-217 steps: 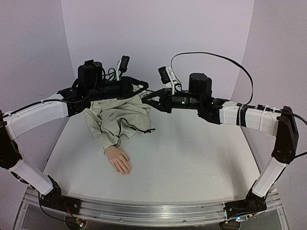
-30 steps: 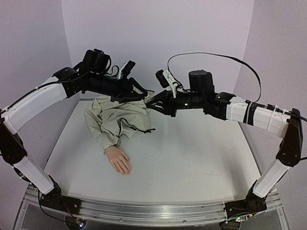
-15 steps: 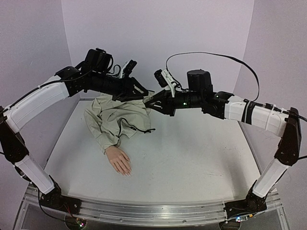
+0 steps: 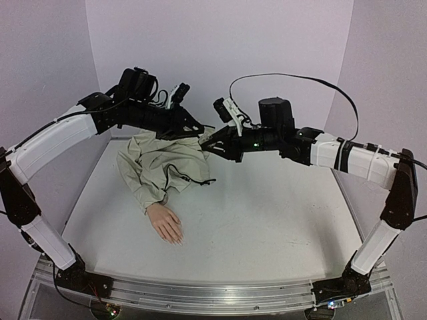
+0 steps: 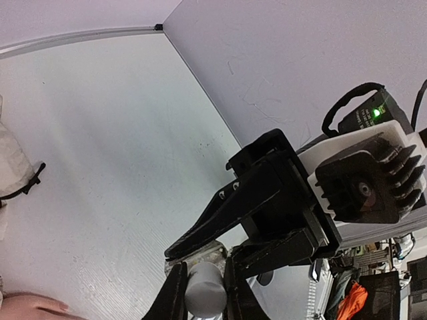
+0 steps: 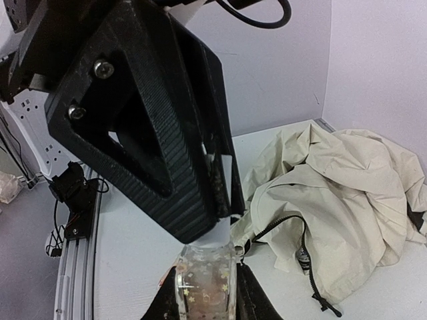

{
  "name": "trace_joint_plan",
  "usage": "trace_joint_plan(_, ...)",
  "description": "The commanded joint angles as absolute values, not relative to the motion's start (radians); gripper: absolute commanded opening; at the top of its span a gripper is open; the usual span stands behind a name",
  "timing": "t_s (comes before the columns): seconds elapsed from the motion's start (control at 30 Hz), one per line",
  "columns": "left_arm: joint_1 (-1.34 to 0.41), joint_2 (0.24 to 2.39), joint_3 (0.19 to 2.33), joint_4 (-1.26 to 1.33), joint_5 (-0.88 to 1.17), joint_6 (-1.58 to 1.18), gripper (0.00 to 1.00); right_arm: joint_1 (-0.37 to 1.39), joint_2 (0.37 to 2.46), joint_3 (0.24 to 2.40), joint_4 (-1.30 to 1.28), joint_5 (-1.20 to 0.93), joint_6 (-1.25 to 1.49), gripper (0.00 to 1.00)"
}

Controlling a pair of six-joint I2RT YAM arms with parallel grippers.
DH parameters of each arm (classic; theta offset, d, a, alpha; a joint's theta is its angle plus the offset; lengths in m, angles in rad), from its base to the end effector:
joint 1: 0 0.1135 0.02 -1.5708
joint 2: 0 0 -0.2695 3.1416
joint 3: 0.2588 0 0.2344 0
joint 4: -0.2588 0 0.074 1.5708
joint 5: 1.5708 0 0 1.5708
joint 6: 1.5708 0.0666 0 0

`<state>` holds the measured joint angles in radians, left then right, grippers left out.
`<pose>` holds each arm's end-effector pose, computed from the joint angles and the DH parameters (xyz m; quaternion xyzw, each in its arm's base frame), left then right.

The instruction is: Paint the nails

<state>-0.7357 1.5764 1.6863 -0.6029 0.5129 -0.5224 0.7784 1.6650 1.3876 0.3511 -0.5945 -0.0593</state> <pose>0.2423 -0.2635 0.4050 0.2178 0.8116 -0.4681 0.2733 0.2647 0.3134 0.3870 -0.4607 0.5072 0.4331 0.5856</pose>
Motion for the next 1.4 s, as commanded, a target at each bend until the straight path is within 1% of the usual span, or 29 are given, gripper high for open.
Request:
trace_joint_plan(0.0,-0.733,1.562,1.736,-0.585,0.495,-0.508,0.13,0.779,1.664,1.435,0.388,-0.618,-0.075,0.00)
trace_joint_plan(0.07,-0.733,1.555,1.735,-0.584,0.484,-0.506,0.09,0.780,1.661,1.428,0.387,-0.614,-0.082,0.00)
trace_joint_plan(0.5,-0.733,1.515,1.723,-0.585,0.427,-0.506,0.01,0.779,1.657,1.401,0.390,-0.580,-0.098,0.00)
trace_joint_plan(1.37,-0.733,1.492,1.710,-0.585,0.391,-0.499,0.00,0.779,1.643,1.390,0.406,-0.580,-0.094,0.00)
